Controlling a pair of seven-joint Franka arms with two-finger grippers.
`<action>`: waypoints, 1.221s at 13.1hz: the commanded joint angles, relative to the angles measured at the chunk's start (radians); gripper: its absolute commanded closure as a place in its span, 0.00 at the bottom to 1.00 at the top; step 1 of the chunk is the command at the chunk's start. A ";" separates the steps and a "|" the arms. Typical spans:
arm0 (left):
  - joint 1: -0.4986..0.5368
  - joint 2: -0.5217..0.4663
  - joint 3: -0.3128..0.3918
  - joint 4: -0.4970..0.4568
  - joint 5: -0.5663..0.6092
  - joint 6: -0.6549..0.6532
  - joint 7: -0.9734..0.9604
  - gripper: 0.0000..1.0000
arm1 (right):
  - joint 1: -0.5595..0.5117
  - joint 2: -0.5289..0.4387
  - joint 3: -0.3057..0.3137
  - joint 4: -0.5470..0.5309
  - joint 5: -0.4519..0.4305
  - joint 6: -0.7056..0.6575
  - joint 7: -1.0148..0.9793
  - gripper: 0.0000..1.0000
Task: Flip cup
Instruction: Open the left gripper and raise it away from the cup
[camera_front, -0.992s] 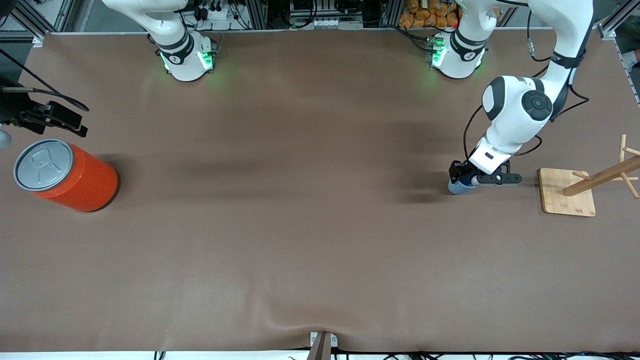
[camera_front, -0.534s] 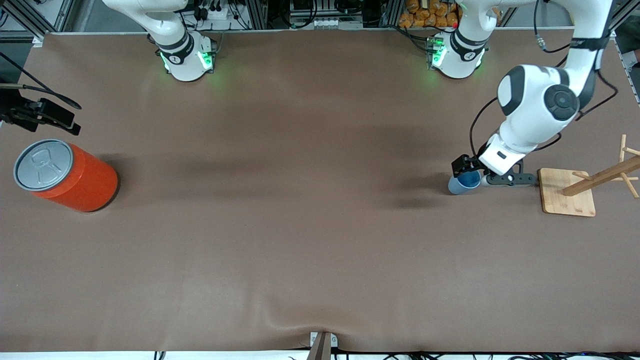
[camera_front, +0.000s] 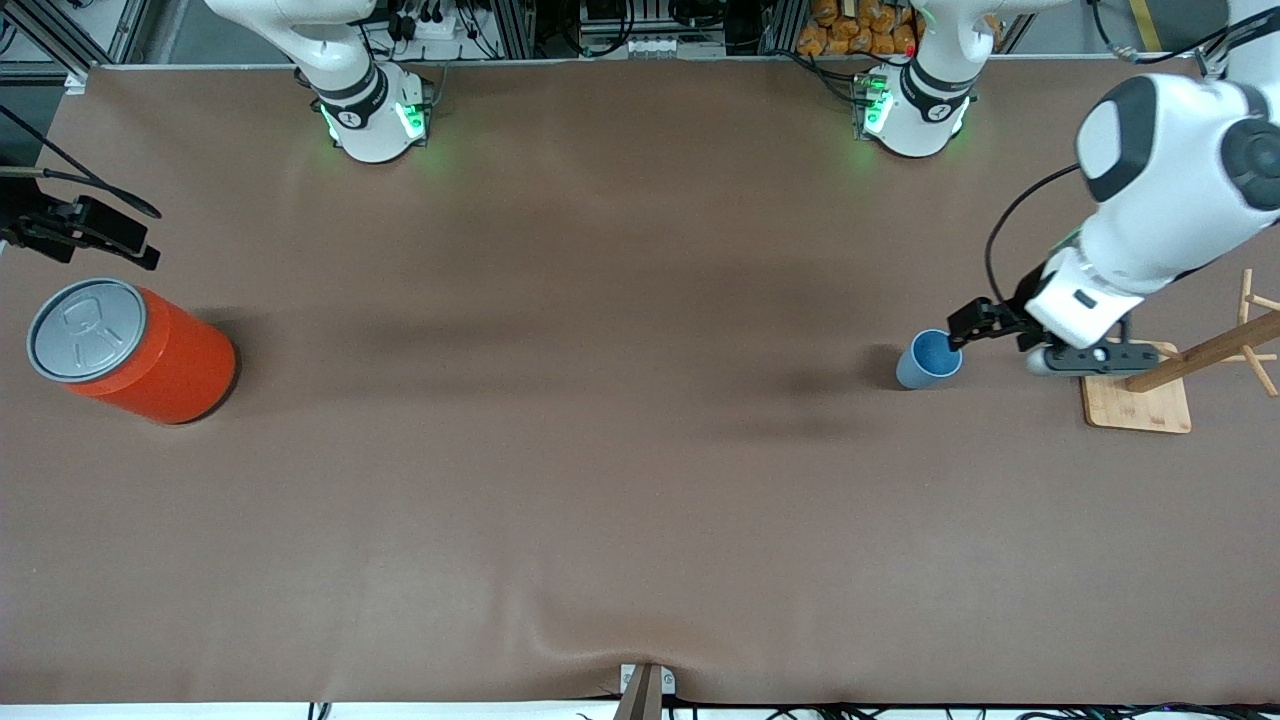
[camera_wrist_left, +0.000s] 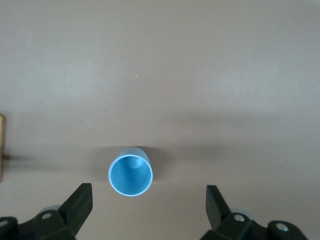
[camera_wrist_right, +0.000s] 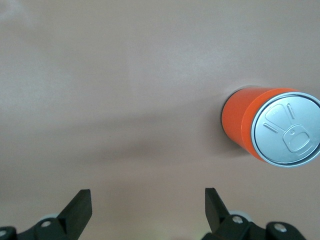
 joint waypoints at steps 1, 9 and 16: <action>0.021 0.026 -0.007 0.086 0.031 -0.072 -0.017 0.00 | -0.020 -0.006 0.011 0.012 0.019 -0.017 0.005 0.00; -0.051 -0.051 0.128 0.282 0.031 -0.394 -0.017 0.00 | -0.018 -0.006 0.011 0.012 0.019 -0.017 0.003 0.00; -0.097 -0.158 0.188 0.322 0.133 -0.476 0.013 0.00 | -0.020 -0.005 0.011 0.012 0.019 -0.017 0.005 0.00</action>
